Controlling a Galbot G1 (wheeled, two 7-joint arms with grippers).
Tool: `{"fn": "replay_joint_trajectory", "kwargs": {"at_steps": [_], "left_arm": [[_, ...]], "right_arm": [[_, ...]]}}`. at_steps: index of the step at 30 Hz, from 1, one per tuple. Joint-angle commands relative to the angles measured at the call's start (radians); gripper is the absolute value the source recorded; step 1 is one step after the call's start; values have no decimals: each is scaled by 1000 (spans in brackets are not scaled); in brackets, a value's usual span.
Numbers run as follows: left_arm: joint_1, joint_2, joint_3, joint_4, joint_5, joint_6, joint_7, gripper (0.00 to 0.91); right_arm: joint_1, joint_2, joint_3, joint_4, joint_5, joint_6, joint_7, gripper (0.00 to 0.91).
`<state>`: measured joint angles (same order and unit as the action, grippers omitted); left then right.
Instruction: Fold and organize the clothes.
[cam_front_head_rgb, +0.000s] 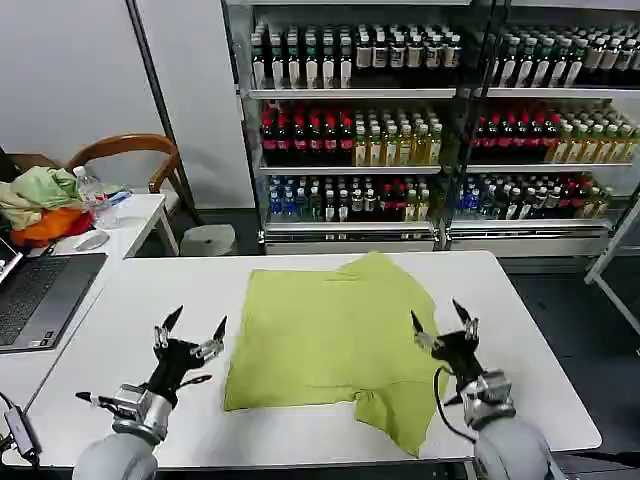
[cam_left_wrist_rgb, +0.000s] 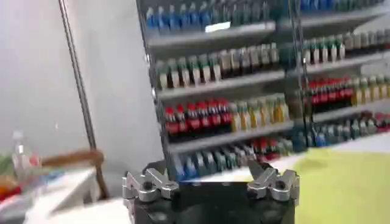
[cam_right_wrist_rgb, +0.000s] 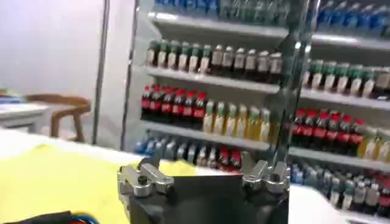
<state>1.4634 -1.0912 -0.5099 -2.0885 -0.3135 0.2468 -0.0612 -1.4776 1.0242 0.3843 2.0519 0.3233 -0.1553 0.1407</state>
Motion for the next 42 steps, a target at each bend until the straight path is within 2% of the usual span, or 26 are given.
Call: {"fn": "replay_joint_trajectory", "kwargs": {"at_steps": [1, 4, 8, 12, 20, 30, 31, 32, 33, 34, 42], "left_arm": [[115, 4, 6, -131, -55, 195, -53, 907], [122, -9, 18, -122, -70, 216, -66, 907], [150, -32, 33, -132, -63, 242, -92, 907], [159, -33, 58, -112, -62, 260, -101, 907], [148, -50, 83, -49, -75, 246, -101, 907], [106, -67, 77, 22, -121, 226, -115, 907], [106, -69, 82, 25, -120, 228, -121, 907], [107, -69, 89, 26, -116, 228, -126, 897], [108, -71, 94, 26, -110, 229, -130, 141], [108, -72, 99, 27, -100, 230, -141, 40], [108, -69, 110, 47, -98, 225, -157, 50]], "right_arm": [[-148, -35, 1, 74, 26, -14, 15, 907], [-201, -51, 1, 94, 26, -17, 17, 907], [-249, -17, -26, 107, 5, -21, 25, 907], [-281, -21, -28, 93, -8, -34, 56, 907], [-308, -11, -31, 84, -10, -38, 82, 907], [-298, -7, -39, 74, 20, -31, 90, 907], [-298, -5, -41, 74, 24, -32, 91, 756], [-298, -4, -43, 72, 25, -32, 91, 81], [-297, -4, -45, 71, 26, -32, 91, 0], [-293, -4, -49, 70, 31, -34, 93, 0], [-274, -5, -61, 57, 80, -39, 94, 0]]}}
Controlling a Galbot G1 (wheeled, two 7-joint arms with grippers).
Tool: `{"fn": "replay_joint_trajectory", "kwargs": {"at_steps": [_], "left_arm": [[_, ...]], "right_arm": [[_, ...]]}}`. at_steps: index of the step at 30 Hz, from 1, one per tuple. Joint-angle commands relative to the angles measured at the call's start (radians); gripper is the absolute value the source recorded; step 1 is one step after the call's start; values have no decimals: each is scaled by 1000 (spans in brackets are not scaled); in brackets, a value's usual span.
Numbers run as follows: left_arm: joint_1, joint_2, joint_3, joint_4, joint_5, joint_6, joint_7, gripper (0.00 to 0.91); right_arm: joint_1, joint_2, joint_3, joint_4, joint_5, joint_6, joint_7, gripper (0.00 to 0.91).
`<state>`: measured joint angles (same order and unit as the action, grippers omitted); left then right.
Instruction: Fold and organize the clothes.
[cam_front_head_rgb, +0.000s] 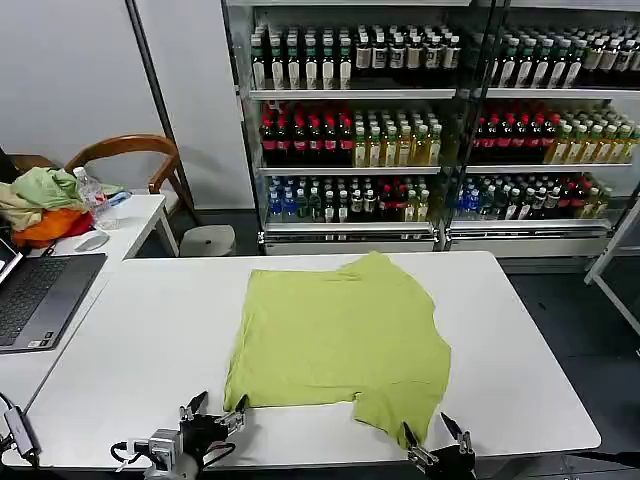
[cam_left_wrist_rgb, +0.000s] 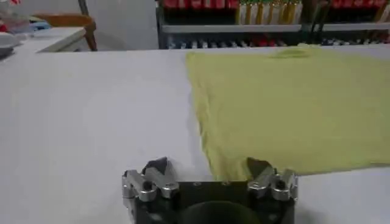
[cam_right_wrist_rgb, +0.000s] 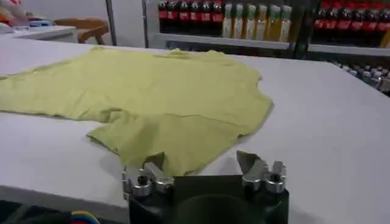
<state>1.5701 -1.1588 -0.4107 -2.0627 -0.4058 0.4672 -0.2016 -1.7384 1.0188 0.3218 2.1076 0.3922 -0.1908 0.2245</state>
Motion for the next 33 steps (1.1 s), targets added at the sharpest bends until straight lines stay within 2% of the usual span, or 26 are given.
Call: {"fn": "replay_joint_trajectory", "kwargs": {"at_steps": [1, 12, 19, 33], "left_arm": [[1, -2, 13, 22, -6, 4, -15, 50], [1, -4, 35, 20, 14, -4, 0, 40], [6, -4, 34, 12, 27, -20, 7, 40], [183, 54, -39, -155, 44, -38, 20, 40]], "right_arm": [[-4, 1, -4, -6, 23, -5, 8, 0], [23, 0, -22, -8, 52, 0, -19, 0], [11, -4, -11, 8, 20, 13, -25, 0], [-166, -61, 69, 145, -41, 39, -64, 0]]}}
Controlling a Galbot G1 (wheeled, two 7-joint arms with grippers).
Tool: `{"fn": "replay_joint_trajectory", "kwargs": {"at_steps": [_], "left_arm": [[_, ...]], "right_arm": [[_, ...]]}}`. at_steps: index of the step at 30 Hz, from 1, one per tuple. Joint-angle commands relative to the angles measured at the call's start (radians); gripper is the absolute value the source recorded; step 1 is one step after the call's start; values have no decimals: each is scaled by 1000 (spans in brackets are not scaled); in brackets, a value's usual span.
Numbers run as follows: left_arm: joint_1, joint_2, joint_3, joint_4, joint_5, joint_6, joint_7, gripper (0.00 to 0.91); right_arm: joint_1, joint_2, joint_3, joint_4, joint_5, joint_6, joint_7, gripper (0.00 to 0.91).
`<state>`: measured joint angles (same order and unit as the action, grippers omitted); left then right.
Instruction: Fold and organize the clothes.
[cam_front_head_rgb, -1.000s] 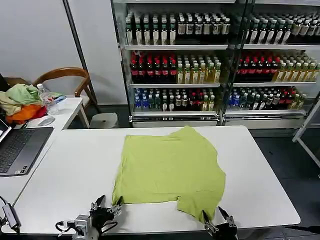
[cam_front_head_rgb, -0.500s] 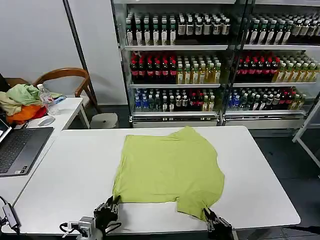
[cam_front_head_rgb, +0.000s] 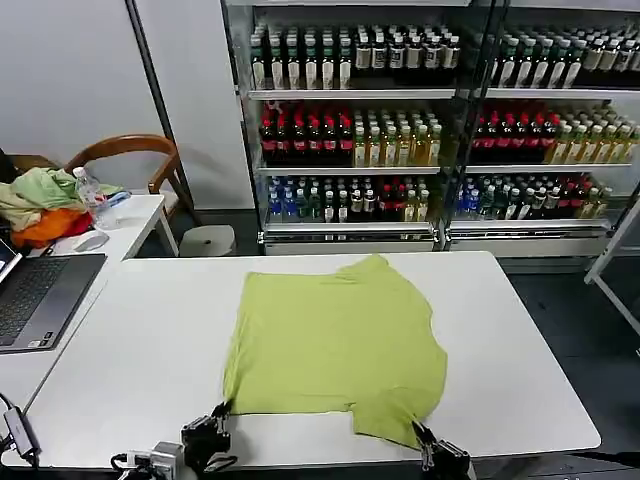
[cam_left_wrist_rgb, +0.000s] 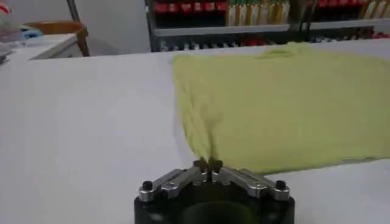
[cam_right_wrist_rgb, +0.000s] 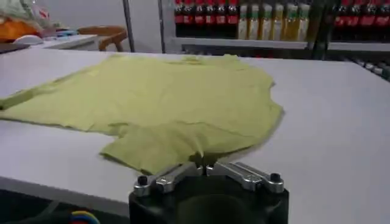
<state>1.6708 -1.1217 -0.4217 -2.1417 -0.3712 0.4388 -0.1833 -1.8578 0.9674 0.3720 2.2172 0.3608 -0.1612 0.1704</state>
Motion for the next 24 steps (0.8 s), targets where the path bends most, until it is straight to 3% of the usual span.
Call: {"fn": "replay_joint_trajectory", "kwargs": {"at_steps": [1, 8, 14, 24], "left_arm": [[106, 22, -34, -88, 12, -10, 1, 40], [236, 36, -55, -164, 46, -29, -3, 40], [243, 47, -73, -206, 45, -28, -1, 40], [-72, 43, -65, -61, -38, -21, 44, 40]], "right_arm": [[-64, -11, 20, 47, -11, 7, -9, 0], [-151, -21, 51, 89, -30, 8, -7, 0], [-144, -25, 73, 140, -28, 9, -6, 0], [136, -11, 58, 44, 22, -7, -11, 0]]}}
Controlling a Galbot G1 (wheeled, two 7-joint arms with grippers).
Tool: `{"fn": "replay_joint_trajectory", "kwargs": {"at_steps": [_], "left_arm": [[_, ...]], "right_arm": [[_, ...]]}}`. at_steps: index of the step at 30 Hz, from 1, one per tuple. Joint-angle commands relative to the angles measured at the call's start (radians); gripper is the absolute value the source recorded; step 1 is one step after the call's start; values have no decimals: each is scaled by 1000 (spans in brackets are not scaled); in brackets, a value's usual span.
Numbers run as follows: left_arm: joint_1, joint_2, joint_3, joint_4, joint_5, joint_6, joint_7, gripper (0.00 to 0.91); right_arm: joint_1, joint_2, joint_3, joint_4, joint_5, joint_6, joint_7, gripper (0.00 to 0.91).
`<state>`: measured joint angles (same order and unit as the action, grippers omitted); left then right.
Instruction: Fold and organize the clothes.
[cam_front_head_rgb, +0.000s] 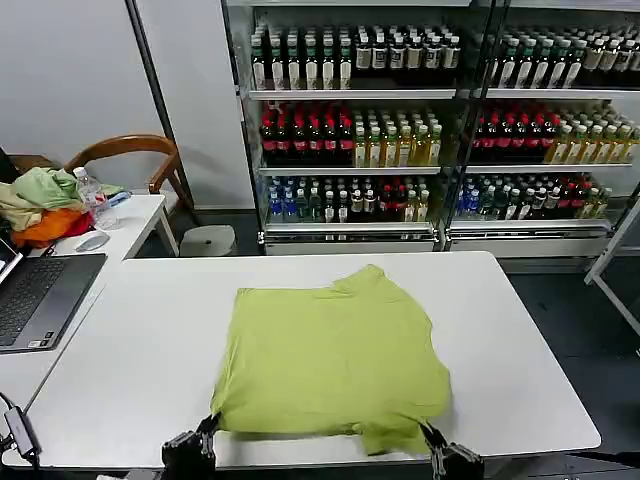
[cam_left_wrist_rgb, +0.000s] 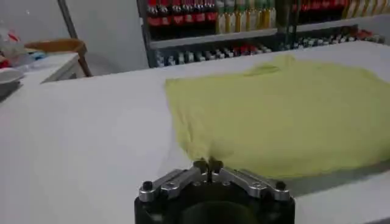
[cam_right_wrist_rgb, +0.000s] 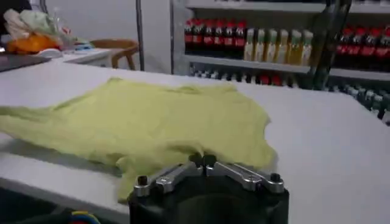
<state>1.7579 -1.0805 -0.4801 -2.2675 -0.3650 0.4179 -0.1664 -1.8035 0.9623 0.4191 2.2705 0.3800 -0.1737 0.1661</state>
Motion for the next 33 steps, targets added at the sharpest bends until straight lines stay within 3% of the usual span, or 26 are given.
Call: {"fn": "replay_joint_trajectory", "kwargs": {"at_steps": [1, 8, 33], "left_arm": [[-191, 0, -2, 86, -58, 0, 34, 50], [-290, -5, 31, 184, -90, -22, 55, 40], [-423, -2, 80, 361, -99, -57, 148, 40]], "right_arm": [[138, 2, -12, -33, 4, -9, -6, 0], [306, 19, -57, -161, 73, -60, 2, 0], [567, 37, -179, -388, 85, -94, -21, 0]]}}
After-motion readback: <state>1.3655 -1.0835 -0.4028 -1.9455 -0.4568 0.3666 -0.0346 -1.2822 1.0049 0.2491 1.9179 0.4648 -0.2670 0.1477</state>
